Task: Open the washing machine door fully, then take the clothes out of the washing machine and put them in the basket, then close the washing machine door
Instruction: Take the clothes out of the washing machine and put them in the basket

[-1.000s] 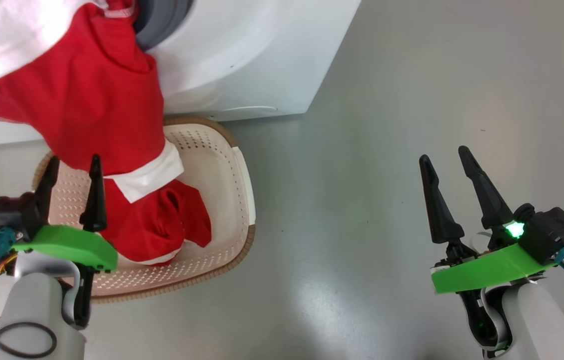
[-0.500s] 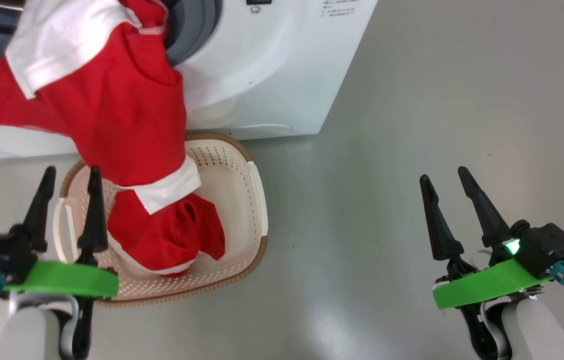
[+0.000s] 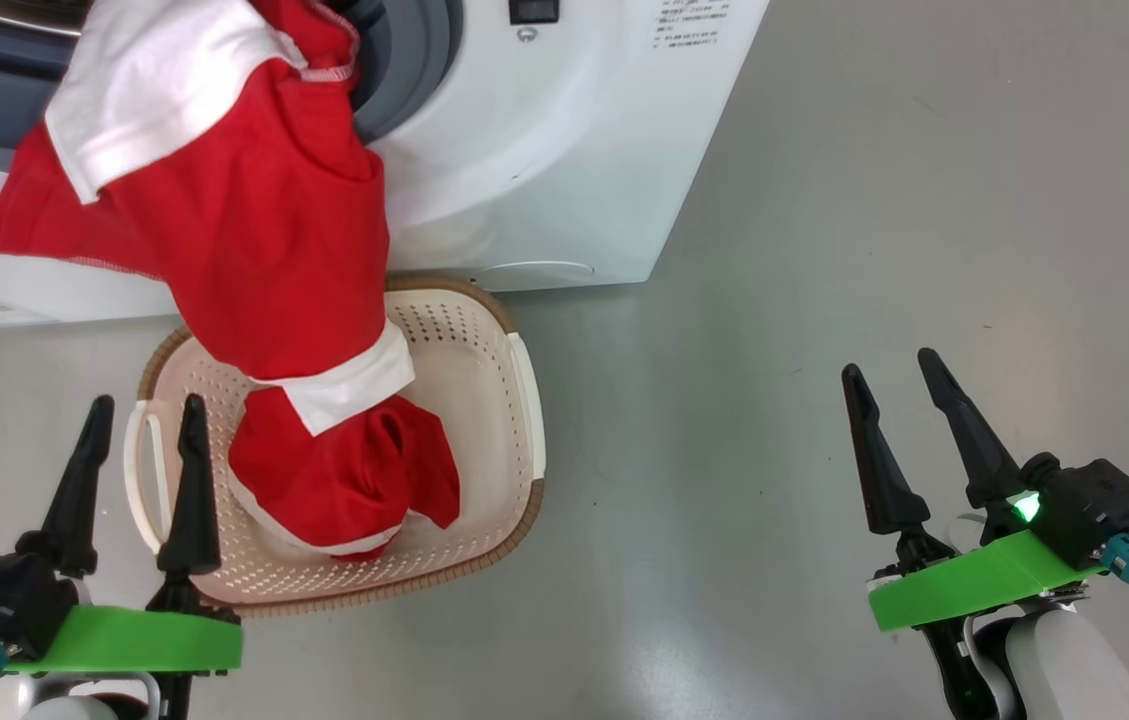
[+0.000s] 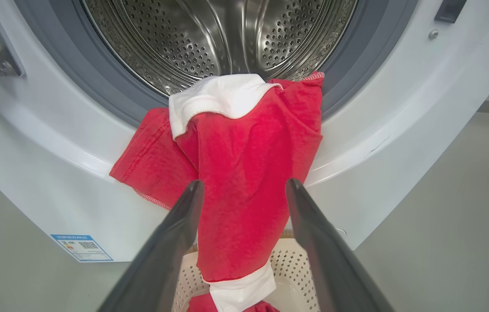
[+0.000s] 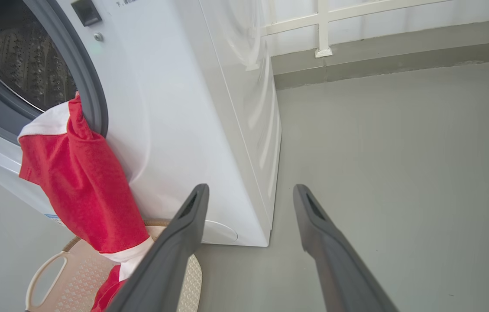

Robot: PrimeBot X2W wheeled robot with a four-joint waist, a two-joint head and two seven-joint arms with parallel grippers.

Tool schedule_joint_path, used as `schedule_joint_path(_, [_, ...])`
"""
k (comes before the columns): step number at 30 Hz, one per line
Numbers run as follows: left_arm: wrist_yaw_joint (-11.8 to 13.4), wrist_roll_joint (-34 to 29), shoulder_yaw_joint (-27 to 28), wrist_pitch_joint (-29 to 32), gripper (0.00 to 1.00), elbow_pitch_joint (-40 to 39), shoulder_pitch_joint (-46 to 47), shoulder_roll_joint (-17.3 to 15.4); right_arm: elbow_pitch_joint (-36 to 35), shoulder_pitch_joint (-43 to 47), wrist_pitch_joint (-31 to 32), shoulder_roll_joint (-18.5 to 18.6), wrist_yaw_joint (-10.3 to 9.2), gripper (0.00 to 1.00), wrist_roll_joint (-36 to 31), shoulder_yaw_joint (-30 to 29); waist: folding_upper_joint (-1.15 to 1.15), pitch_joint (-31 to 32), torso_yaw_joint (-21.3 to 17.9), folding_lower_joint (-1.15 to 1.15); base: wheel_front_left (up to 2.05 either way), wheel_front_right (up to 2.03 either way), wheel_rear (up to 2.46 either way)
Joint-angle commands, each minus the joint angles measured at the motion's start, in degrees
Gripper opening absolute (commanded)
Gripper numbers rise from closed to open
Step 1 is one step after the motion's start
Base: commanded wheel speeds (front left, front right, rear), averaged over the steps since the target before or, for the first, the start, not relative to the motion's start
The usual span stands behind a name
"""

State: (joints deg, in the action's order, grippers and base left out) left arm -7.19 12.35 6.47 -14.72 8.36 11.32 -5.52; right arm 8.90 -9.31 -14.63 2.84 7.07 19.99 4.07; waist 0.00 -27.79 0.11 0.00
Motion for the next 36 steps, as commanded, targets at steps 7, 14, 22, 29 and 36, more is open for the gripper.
schedule_joint_path(7, [-0.30, 0.75, 1.25, -0.28, 1.00, -1.26, 2.76, -1.93, -1.39, 0.34, -0.37, 0.04, 0.42, 1.00, -0.86, 0.62, 0.00, -0.60, 0.32, 0.00, 0.00, 0.00, 0.00])
schedule_joint_path(14, [-0.30, 1.00, 0.15, -0.28, 1.00, 1.48, 10.29, -5.42, -1.36, -0.35, -0.37, 0.04, 0.42, 1.00, -0.85, 0.73, 0.00, -1.53, 0.22, 0.00, 0.00, 0.00, 0.00])
schedule_joint_path(22, [-0.30, 0.55, -1.82, -0.28, 1.00, 9.57, 22.53, -11.03, -1.61, -2.32, -0.37, 0.04, 0.42, 1.00, -0.31, 1.98, 0.00, -3.76, -1.73, 0.00, 0.00, 0.00, 0.00])
schedule_joint_path(29, [-0.30, 0.68, -4.88, -0.28, 1.00, 20.12, 31.98, -15.07, -2.07, -3.39, -0.37, 0.04, 0.42, 1.00, 0.44, 3.10, 0.00, -5.83, -3.40, 0.00, 0.00, 0.00, 0.00])
schedule_joint_path(36, [-0.30, 1.51, -7.00, -0.28, 1.00, 29.62, 40.09, -17.33, -2.58, -4.58, -0.37, 0.04, 0.42, 1.00, 0.75, 3.92, 0.00, -8.08, -4.52, 0.00, 0.00, 0.00, 0.00])
